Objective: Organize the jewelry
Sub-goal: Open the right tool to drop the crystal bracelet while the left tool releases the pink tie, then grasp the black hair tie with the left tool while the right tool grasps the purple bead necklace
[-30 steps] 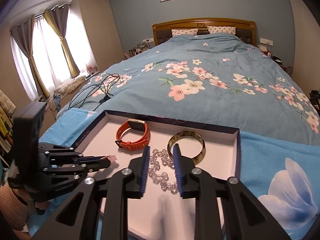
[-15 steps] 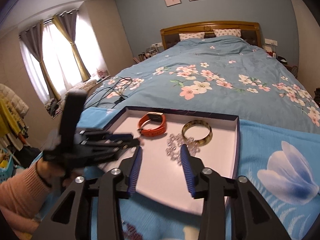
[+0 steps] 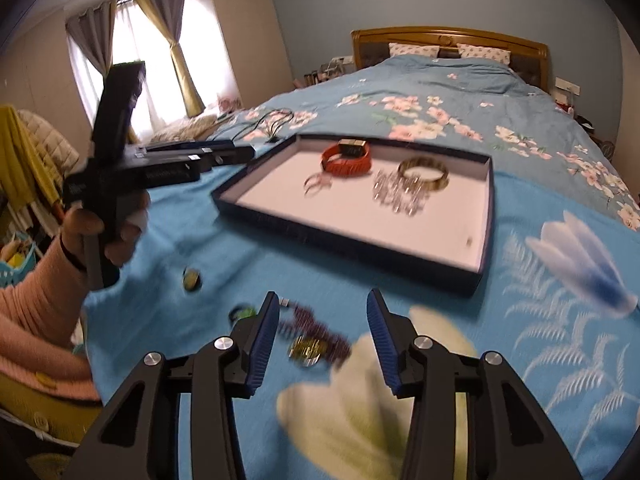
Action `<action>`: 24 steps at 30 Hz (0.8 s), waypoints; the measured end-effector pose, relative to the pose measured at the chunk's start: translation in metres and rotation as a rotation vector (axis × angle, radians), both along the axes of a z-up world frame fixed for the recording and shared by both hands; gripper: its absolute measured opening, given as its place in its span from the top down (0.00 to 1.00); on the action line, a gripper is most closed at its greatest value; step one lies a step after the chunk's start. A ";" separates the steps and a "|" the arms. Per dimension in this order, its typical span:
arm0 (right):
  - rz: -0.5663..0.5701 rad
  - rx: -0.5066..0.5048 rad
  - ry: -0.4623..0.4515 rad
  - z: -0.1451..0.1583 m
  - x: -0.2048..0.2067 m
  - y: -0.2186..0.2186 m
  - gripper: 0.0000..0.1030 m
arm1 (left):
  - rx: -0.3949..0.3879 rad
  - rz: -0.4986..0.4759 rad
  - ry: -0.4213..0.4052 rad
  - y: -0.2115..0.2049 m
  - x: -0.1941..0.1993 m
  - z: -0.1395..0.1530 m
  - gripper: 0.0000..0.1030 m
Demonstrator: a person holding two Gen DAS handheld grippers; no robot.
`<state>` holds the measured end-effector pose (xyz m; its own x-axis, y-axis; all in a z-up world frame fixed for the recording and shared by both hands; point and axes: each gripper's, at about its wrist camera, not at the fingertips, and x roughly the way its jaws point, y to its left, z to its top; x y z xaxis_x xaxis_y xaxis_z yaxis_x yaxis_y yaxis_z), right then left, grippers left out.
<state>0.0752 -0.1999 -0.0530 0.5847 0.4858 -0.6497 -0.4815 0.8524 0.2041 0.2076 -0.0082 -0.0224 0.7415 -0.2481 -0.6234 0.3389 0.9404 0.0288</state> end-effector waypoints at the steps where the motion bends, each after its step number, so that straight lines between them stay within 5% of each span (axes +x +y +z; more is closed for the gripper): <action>1: 0.009 -0.006 0.004 -0.002 -0.003 0.002 0.63 | -0.002 -0.003 0.002 0.003 -0.007 -0.001 0.44; 11: 0.000 0.004 0.019 -0.011 -0.010 0.008 0.67 | 0.014 -0.062 0.030 0.015 -0.065 -0.019 0.43; 24: -0.065 0.030 0.085 -0.021 0.008 -0.013 0.83 | 0.021 -0.099 0.092 0.017 -0.086 -0.042 0.43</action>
